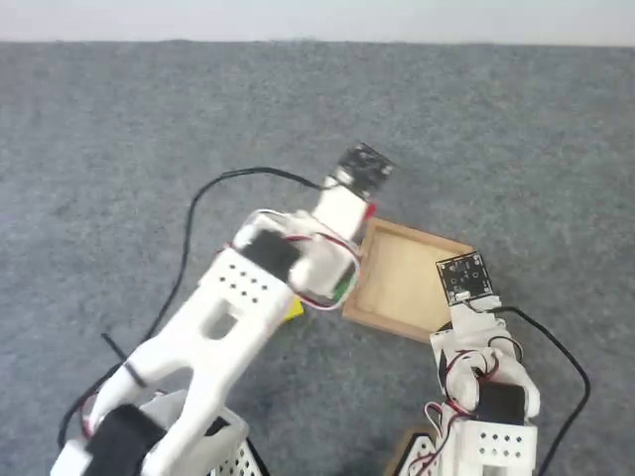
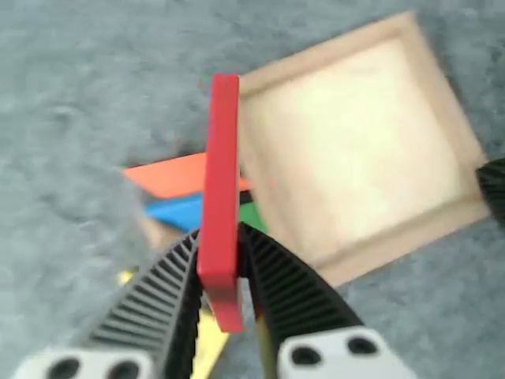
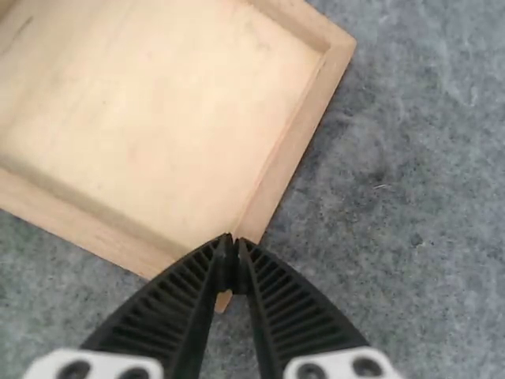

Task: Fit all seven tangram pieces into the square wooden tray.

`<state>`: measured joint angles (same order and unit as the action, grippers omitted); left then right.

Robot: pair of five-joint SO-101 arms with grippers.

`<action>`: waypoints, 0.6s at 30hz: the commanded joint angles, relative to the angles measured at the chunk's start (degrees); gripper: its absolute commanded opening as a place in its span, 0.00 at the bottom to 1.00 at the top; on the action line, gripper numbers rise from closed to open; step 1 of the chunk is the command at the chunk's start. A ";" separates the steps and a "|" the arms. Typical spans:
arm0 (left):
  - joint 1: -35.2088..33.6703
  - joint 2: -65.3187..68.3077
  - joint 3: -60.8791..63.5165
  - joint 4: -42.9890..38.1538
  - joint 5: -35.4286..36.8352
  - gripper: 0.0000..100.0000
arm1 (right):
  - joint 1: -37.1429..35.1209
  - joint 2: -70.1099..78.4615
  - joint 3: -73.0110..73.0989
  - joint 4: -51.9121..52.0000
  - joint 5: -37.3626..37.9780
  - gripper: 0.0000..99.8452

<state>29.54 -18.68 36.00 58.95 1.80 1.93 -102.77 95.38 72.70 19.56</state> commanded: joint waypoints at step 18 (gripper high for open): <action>9.14 23.91 -17.71 -4.13 16.44 0.01 | -0.66 -1.27 1.05 0.75 -0.09 0.01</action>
<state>38.07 7.96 21.14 55.34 16.22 1.93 -102.77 95.38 72.70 19.56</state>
